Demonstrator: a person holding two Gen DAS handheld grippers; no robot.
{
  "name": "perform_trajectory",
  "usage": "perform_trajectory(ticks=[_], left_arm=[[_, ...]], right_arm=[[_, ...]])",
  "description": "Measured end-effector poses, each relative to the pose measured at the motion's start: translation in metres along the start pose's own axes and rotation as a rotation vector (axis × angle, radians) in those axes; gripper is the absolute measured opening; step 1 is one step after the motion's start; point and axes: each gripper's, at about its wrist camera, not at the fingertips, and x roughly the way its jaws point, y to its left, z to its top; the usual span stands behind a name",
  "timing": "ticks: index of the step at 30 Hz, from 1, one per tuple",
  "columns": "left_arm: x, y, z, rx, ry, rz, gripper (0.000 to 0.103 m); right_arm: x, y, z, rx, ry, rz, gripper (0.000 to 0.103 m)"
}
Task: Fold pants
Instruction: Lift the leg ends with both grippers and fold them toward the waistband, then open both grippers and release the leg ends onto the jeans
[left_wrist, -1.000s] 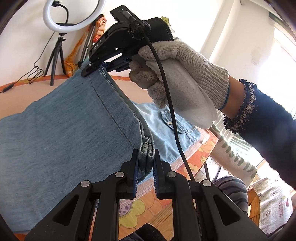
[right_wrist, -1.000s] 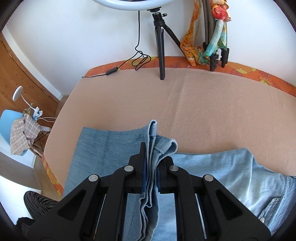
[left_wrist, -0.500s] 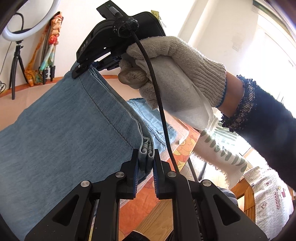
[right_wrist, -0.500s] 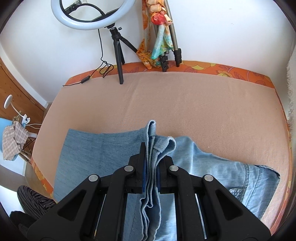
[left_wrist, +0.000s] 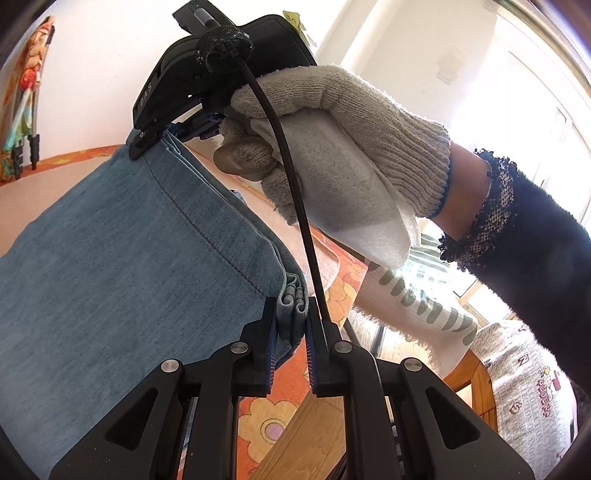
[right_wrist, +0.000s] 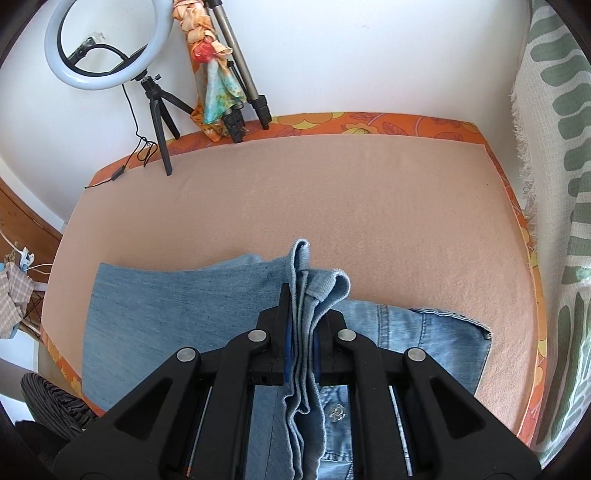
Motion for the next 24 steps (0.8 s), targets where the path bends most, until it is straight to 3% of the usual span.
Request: perform_trajectory(ticks=[9,18,24], left_arm=[[0.037,-0.002,0.007,0.006,0.039,-0.046,0.012],[0.066,0.015,0.006,-0.012,0.112,-0.042,0.012],[0.07,0.006,-0.004,0.013,0.177,-0.023,0.018]], right_arm=[[0.012,-0.051,-0.012,0.049,0.021,-0.019,0.008],[0.049,-0.072,-0.025,0.043,0.058,-0.014,0.008],[0.059,-0.076,-0.03,0.039,0.067,-0.026,0.008]])
